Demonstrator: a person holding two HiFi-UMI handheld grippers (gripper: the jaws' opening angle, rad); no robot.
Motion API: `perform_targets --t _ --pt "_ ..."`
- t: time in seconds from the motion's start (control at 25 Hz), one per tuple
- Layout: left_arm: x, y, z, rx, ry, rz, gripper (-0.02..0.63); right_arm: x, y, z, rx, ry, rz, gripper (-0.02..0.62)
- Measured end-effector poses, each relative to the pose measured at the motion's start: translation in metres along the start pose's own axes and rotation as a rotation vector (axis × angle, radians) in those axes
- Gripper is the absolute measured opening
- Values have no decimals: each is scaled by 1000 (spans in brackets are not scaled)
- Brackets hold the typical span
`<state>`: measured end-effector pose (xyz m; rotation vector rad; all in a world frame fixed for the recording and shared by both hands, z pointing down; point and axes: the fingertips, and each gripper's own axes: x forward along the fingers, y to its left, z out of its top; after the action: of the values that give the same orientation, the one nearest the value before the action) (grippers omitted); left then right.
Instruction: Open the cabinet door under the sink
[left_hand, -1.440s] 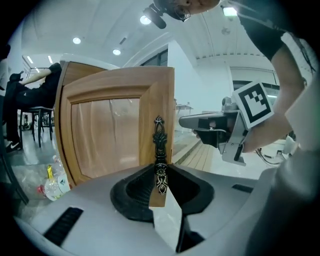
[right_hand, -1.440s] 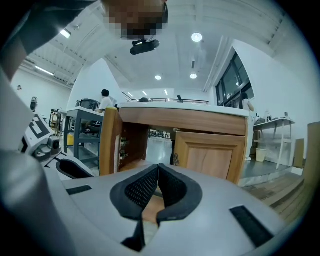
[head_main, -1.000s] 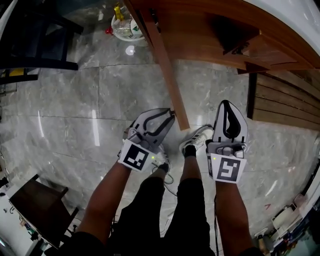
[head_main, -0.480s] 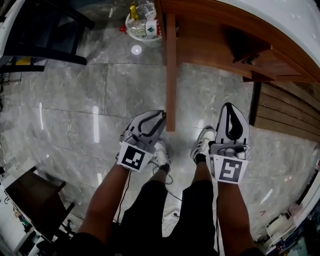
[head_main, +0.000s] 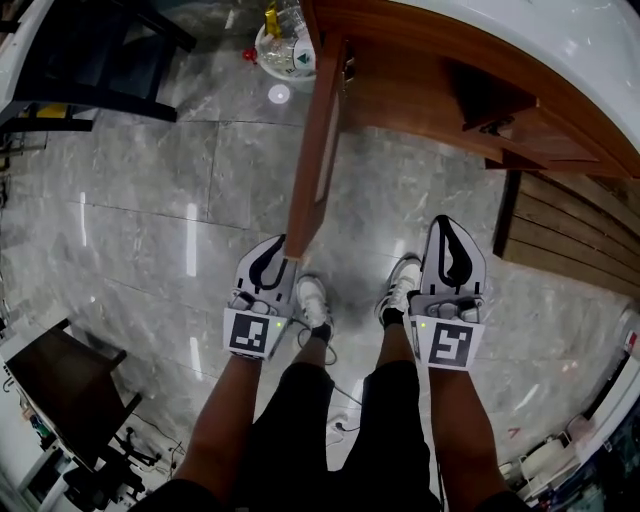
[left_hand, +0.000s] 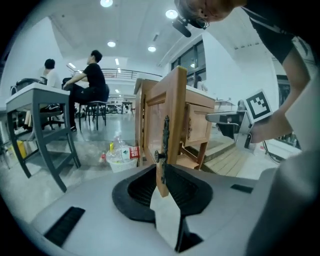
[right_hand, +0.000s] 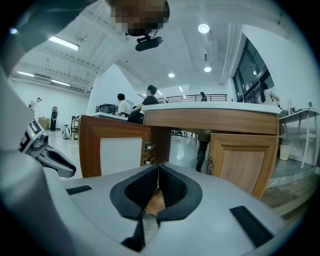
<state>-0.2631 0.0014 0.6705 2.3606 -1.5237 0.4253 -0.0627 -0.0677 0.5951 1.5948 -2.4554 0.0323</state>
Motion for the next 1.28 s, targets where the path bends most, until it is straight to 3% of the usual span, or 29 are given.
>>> perform_targets --t 0.08,0.2,0.32,0.4,0.56,0.96,1.12,1.16,1.24,1.28 --pt "-12 -16 -1 -40 2 24 67 -2 -6 2 30 5 -14 25" --pt "-16 -61 -7 -46 30 -39 28 -5 -18 1 7 11 -10 25" --pt "-3 -107 -2 52 61 -168 23 -5 -33 6 36 -4 -38 25" --pt "13 -126 10 77 54 -208 23 -9 -45 6 47 -5 -50 25" --pt "49 -138 45 -54 -14 -162 23 -20 -67 6 64 -7 -64 25" --pt "130 -173 109 49 -109 -208 23 -45 -109 11 122 -12 -48 25" --pt "159 -184 126 39 -140 -219 26 -49 -126 4 138 9 -47 25" --pt "166 -187 129 42 -142 -228 38 -49 -129 4 143 5 -42 25" --pt "179 -191 134 57 -138 -239 142 -48 -134 2 145 -6 -31 25" --pt "186 -192 136 63 -137 -238 154 -47 -137 -1 147 -5 -27 25"
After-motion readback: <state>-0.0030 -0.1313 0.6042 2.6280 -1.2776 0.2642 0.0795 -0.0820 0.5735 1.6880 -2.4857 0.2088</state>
